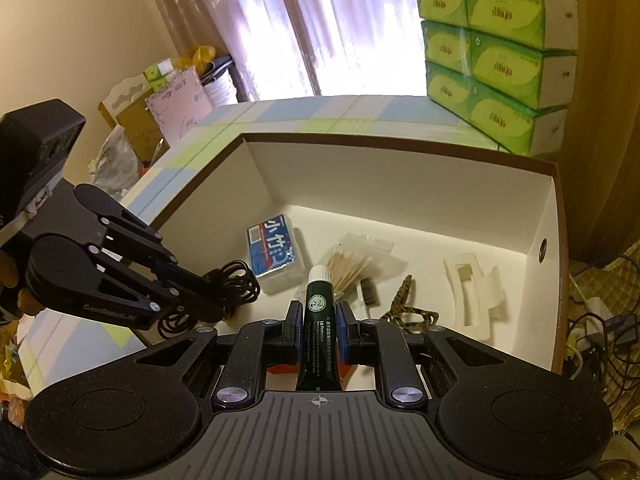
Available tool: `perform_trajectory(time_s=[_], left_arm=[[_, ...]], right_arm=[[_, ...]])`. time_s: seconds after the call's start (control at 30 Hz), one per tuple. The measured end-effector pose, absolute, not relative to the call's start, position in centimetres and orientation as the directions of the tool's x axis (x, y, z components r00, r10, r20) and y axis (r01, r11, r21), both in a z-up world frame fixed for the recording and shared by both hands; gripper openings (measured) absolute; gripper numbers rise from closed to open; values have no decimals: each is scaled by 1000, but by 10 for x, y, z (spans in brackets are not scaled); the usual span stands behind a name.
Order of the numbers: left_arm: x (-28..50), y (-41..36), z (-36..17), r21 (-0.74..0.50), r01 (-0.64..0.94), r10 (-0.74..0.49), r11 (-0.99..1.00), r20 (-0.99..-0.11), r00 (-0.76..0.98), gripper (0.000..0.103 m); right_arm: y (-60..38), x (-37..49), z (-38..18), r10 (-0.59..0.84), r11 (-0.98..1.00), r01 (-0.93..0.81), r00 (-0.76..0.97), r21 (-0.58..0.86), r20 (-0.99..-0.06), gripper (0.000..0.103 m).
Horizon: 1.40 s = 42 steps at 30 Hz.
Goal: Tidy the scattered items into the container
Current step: 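Carry the black cable and green tube over the brown box, then open both tools to drop the cable and green tube in the box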
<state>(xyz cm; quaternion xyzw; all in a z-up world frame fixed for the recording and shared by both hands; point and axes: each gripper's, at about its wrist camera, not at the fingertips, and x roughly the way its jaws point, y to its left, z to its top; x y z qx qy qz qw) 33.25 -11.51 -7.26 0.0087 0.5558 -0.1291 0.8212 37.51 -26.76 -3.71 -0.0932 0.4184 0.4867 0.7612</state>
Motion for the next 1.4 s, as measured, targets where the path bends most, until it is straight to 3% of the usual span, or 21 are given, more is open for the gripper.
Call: perform_trajectory(time_s=[0.1, 0.2, 0.87, 1.03, 1.07, 1.1, 1.13, 1.17, 1.2, 1.4], left_arm=[[336, -119, -78, -120, 213, -189, 970, -920, 342, 11], [338, -120, -80, -119, 205, -184, 971, -923, 338, 18], [324, -108, -69, -83, 180, -143, 980, -925, 352, 24], [322, -106, -67, -77, 173, -136, 982, -923, 360, 42], [321, -106, -66, -77, 171, -135, 982, -922, 362, 43], [321, -106, -66, -78, 169, -136, 983, -921, 364, 48], [320, -105, -65, -78, 167, -135, 983, -921, 366, 55], [320, -105, -64, -77, 164, -133, 983, -920, 369, 59], [319, -104, -63, -77, 161, -133, 984, -918, 373, 66], [316, -107, -58, -78, 164, -138, 983, -909, 394, 85]], right_arm=[[-268, 379, -39, 662, 513, -815, 175, 271, -729, 19], [-268, 381, -40, 662, 513, -813, 171, 275, -730, 19], [-242, 368, -52, 655, 373, -879, 23, 297, -755, 19], [-230, 365, -59, 627, 344, -879, -46, 330, -777, 20], [-229, 365, -59, 620, 354, -878, -39, 323, -784, 22], [-229, 366, -60, 613, 365, -873, -37, 324, -789, 35], [-230, 368, -61, 612, 377, -865, -35, 331, -790, 82], [-233, 368, -59, 621, 403, -855, -6, 326, -784, 97], [-238, 368, -55, 637, 414, -854, 24, 316, -770, 97], [-248, 374, -42, 607, 466, -840, 74, 279, -791, 97]])
